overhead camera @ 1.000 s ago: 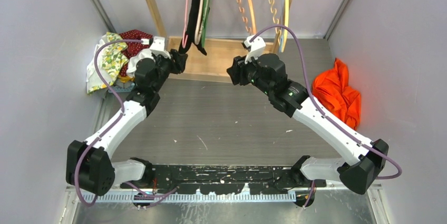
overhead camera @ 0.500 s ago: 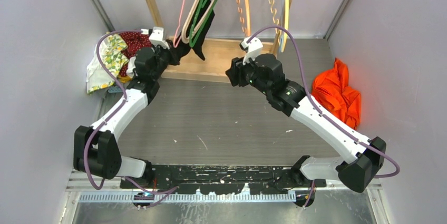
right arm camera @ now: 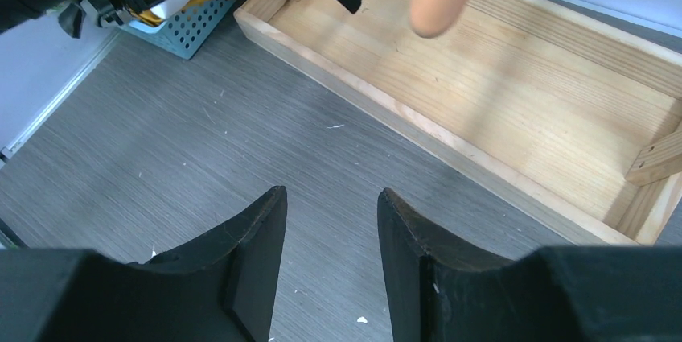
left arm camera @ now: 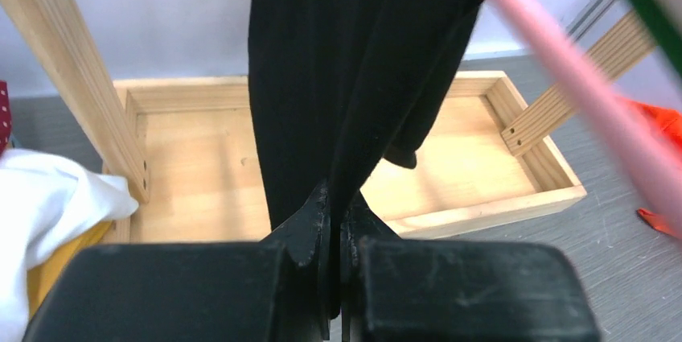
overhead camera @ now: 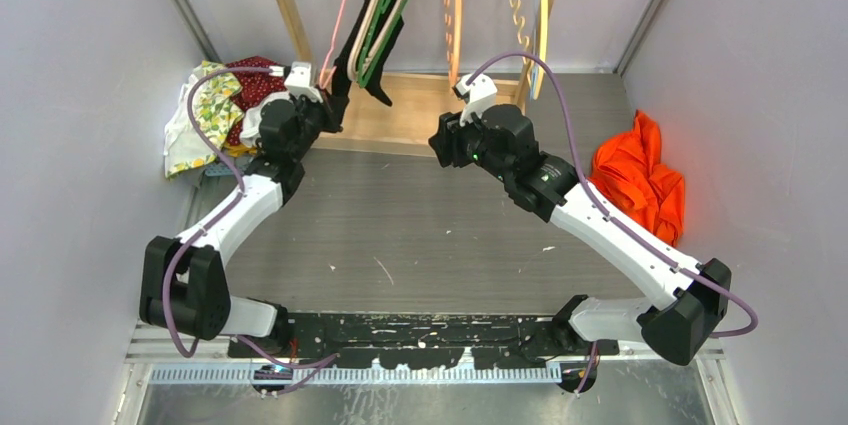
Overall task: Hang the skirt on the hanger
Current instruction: Place the hanger at the clothesline.
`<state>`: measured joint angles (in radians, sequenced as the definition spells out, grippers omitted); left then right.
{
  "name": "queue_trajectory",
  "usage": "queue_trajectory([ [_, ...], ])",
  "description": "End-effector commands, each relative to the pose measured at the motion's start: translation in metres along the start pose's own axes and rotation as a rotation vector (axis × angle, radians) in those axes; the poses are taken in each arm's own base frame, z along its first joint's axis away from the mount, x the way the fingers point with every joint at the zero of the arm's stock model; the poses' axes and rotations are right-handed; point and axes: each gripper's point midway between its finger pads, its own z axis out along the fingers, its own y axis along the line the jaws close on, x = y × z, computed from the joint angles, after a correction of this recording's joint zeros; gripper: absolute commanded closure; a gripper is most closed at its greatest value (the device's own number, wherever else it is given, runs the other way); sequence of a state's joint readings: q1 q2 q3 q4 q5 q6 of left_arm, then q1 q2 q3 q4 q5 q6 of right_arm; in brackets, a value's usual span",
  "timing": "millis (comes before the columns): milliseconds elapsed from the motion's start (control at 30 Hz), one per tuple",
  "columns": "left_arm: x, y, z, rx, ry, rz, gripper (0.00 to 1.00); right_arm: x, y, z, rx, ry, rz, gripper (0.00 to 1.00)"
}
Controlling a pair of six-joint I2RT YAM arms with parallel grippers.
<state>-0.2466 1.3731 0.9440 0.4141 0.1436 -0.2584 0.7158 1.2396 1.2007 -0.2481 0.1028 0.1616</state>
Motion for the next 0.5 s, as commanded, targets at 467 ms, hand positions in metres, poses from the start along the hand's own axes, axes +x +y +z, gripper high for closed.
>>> queue_trajectory([
  [467, 0.029, 0.02, 0.002, -0.07, -0.005, -0.024, 1.0, -0.013, 0.001, -0.002, -0.006, -0.046, 0.016, 0.5],
])
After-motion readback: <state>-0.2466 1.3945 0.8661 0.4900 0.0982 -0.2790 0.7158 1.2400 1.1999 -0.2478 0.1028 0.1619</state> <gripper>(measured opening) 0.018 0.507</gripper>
